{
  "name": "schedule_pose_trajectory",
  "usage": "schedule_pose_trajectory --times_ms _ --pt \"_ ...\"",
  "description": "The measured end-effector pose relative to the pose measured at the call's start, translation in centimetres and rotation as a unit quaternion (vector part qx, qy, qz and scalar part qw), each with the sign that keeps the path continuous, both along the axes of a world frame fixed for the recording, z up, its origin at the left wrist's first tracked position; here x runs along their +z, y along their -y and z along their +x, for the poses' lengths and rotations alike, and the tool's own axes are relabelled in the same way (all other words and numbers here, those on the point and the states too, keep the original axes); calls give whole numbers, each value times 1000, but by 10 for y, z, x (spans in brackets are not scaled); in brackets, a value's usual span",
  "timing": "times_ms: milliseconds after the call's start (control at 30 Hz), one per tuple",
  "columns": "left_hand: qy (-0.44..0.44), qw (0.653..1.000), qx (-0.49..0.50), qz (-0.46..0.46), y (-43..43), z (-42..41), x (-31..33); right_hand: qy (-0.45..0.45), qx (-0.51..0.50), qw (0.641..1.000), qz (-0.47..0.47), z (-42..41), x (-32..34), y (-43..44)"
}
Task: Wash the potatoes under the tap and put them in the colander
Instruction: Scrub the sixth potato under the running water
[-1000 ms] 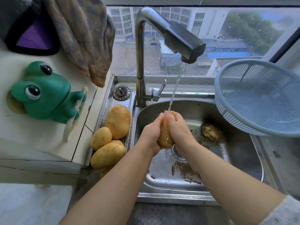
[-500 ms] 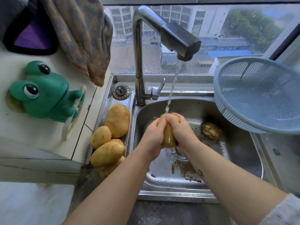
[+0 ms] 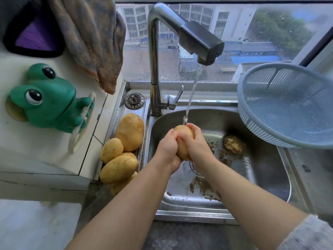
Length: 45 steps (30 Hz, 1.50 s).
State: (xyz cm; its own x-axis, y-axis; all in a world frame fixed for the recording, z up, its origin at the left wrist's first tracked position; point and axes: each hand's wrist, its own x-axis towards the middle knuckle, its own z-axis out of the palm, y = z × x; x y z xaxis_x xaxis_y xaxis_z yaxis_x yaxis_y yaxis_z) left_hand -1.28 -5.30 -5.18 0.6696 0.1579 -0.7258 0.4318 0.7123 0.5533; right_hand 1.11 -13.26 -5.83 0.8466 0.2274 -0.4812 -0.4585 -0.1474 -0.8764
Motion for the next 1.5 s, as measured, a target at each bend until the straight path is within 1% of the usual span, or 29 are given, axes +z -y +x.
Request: schedule_pose_trajectory --times_ms 67,133,233,300,400,467,600,633,700,767,933,1067,1200,1233,1333,1400,1467,1500 --pt "-13 1000 -3 -25 -7 -1 0 -26 39 998 30 0 -2 4" --pt "-17 999 -5 -39 -8 0 3 -10 57 998 19 2 -3 5" --pt "12 1000 -9 0 1 5 5 20 3 1000 5 7 0 1" --pt "20 999 -14 22 1 6 8 -9 -7 999 34 10 2 0" --pt "19 1000 -19 -12 -8 4 13 -65 24 994 83 12 5 6" --pt "16 999 -26 -13 -9 2 15 -69 30 994 79 13 5 10" --pt "33 997 -48 57 -5 1 14 -82 -8 992 93 16 8 8" --pt "36 996 -50 62 -5 1 13 -86 -10 991 101 17 9 8" --pt "37 996 -58 62 -9 2 12 -93 5 989 117 17 12 10" --pt "37 995 -67 65 -11 2 14 -91 26 989 112 19 14 12" --pt "43 992 -80 92 -10 0 17 -95 30 989 113 20 15 14" --pt "39 993 -85 68 -16 1 20 -98 58 984 133 20 13 17" --pt "45 988 -100 106 -13 1 16 -76 24 993 91 19 12 12" --pt "47 989 -93 105 -13 1 13 -68 37 992 96 19 11 14" --pt "43 995 -64 57 -21 3 9 -51 132 983 118 19 11 22" --pt "11 998 -51 30 -24 2 10 6 171 983 60 19 11 22" --pt "-20 999 -33 -36 -20 -1 12 92 162 982 -6 17 14 15" --pt "-24 997 -23 -64 -17 -2 13 132 143 981 -21 17 16 10"
